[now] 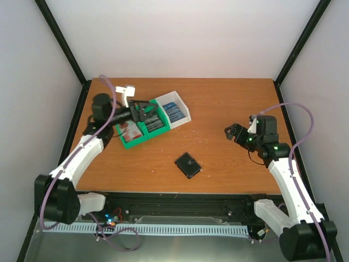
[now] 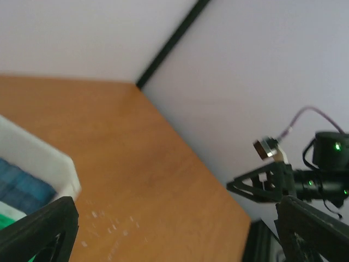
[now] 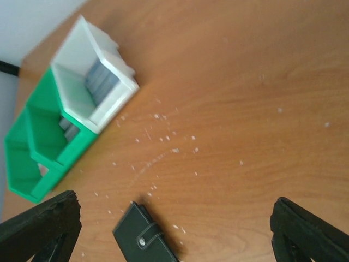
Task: Put the credit cards into the card holder
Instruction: Adjust the card holder at the center of the board.
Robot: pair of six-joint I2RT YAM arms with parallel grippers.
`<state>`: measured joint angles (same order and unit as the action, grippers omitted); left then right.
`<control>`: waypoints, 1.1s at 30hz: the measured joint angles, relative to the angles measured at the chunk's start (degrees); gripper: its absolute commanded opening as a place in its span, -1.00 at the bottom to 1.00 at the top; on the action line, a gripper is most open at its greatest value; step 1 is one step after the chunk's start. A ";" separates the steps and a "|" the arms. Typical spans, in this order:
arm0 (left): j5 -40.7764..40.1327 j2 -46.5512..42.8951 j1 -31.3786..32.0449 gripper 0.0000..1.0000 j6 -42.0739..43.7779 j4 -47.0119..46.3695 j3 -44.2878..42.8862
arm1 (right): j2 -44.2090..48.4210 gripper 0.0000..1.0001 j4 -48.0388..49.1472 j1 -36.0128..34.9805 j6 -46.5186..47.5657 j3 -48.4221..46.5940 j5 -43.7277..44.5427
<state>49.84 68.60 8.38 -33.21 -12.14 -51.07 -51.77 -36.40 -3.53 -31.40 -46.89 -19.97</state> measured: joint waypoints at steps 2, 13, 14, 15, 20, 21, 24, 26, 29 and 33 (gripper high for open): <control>-1.03 3.39 4.55 0.99 -0.61 1.53 0.00 | -1.95 0.73 -0.39 -2.27 -0.94 1.16 1.97; -8.81 9.16 19.15 0.73 -3.50 10.56 6.19 | -14.14 0.44 2.51 -24.04 -3.50 6.84 5.97; -9.05 9.14 19.47 0.70 -4.20 10.91 7.54 | -15.58 0.41 3.52 -26.51 -3.39 6.75 6.10; -9.33 9.14 19.71 0.69 -4.96 11.61 8.98 | -17.14 0.38 4.20 -28.68 -3.23 6.43 6.08; -10.10 9.11 19.91 0.66 -7.52 14.80 14.36 | -26.64 0.09 6.58 -36.28 -1.92 2.47 7.89; -10.29 9.11 19.93 0.65 -7.85 15.26 14.69 | -28.44 0.05 6.84 -37.13 -1.68 1.60 8.46; -10.73 9.11 19.93 0.64 -8.31 15.65 15.06 | -32.89 -0.17 7.08 -39.10 -1.33 -0.28 10.32; -10.84 9.14 19.93 0.62 -8.63 15.61 15.58 | -34.64 -0.30 6.71 -40.79 -1.66 -0.44 11.93; -10.91 9.14 19.96 0.59 -9.33 15.41 17.33 | -35.28 -0.42 5.68 -43.25 -2.69 -0.13 13.68; -10.91 9.42 19.98 0.58 -9.75 15.47 18.60 | -35.30 -0.45 5.75 -45.03 -4.20 0.46 14.99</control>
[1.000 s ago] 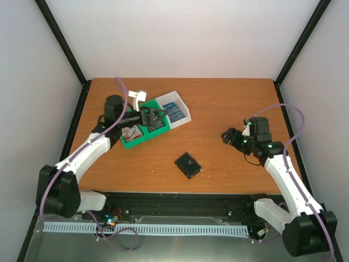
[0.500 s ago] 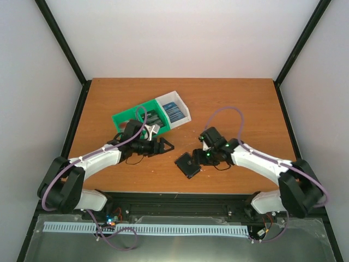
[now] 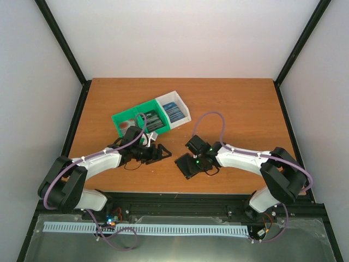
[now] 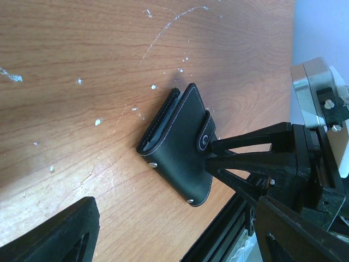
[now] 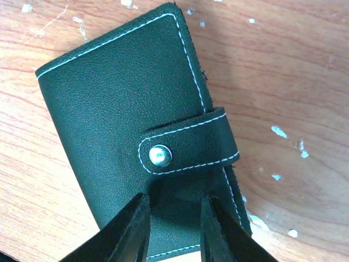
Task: Put the credit cards into the card holder
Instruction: Adjust the card holder at the center of the board.
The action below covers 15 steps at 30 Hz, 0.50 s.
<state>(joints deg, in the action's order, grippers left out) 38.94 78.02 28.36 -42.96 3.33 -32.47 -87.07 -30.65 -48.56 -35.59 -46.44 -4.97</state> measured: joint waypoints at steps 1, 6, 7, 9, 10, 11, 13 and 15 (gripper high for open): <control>0.00 0.17 0.00 0.58 -0.02 -0.11 0.00 | -0.04 -0.45 0.07 -0.20 -0.52 0.00 0.11; 0.00 0.52 0.00 0.57 -0.07 -0.33 0.02 | -0.31 -0.40 2.03 -1.38 -3.98 0.37 -0.26; 0.00 0.52 0.00 0.57 -0.09 -0.35 0.09 | -0.31 -0.36 2.47 -1.55 -4.66 0.44 -0.39; 0.00 0.52 0.00 0.57 -0.17 -0.42 0.31 | -0.31 -0.26 3.17 -1.84 -5.92 0.39 -0.33; 0.00 0.52 0.00 0.57 -0.24 -0.44 0.44 | -0.31 -0.20 3.02 -1.97 -6.27 0.24 0.15; 0.00 0.52 0.00 0.57 -0.31 -0.48 0.61 | -0.24 -0.13 2.62 -2.12 -6.56 -0.04 0.96; 0.00 0.52 0.00 0.57 -0.44 -0.57 0.92 | 0.22 0.00 1.14 -2.27 -6.95 -0.94 3.48; 0.00 0.55 0.00 0.58 -0.50 -0.70 1.20 | 1.38 0.06 -0.66 -2.27 -6.88 -1.73 6.38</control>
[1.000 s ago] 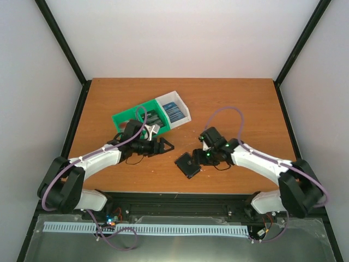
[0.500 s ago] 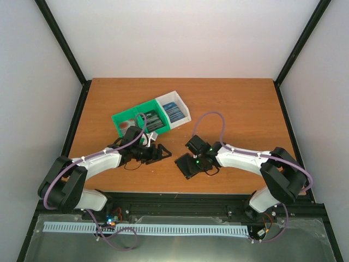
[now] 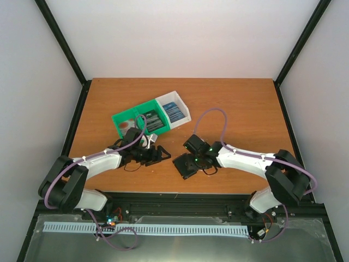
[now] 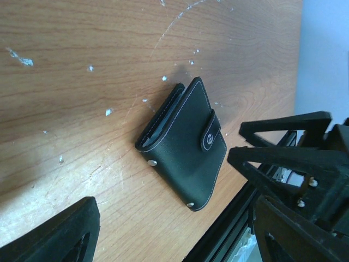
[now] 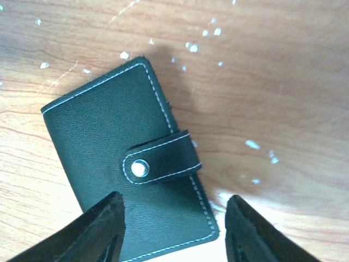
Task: Put the credit cards into the card holder
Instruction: Adjust the card holder at the center of the board.
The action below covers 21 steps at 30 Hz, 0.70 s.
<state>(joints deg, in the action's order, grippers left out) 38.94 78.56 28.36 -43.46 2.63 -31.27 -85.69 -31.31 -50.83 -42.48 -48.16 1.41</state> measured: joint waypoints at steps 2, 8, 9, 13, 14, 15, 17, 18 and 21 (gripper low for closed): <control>0.02 0.17 0.00 0.58 -0.02 -0.11 0.04 | 0.85 0.06 -1.25 0.00 0.33 -0.46 2.34; 0.09 1.84 0.00 0.59 -0.20 -0.55 0.04 | -1.44 -0.34 -2.62 0.00 1.86 -0.59 3.48; 0.09 1.95 0.00 0.59 -0.20 -0.57 0.07 | -1.92 -0.44 -2.34 0.00 1.84 -0.52 2.78; 0.26 1.97 0.02 0.59 -0.20 -1.14 0.44 | -2.82 -0.55 -0.63 -0.02 1.81 -0.31 -0.04; 0.28 1.95 0.02 0.59 -0.22 -1.27 0.74 | -2.82 -0.56 0.09 -0.02 1.42 -0.11 -0.92; 0.26 1.95 0.02 0.59 -0.22 -1.29 0.87 | -2.82 -0.56 0.76 -0.02 1.07 0.13 -1.77; 0.26 1.95 0.02 0.59 -0.33 -1.31 1.27 | -2.82 -0.56 2.27 -0.02 -0.04 0.74 -3.43; 0.26 1.95 0.02 0.58 -0.46 -1.33 1.46 | -2.82 -0.57 3.23 -0.02 -0.76 1.16 -4.39; 0.28 1.95 0.02 0.52 -0.81 -1.38 1.99 | -3.06 -0.57 5.95 -0.02 -3.30 1.99 -7.23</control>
<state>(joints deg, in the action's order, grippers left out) 39.22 80.51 28.38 -44.27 1.26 -29.28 -88.75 -25.36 -50.85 -45.78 -46.17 -5.82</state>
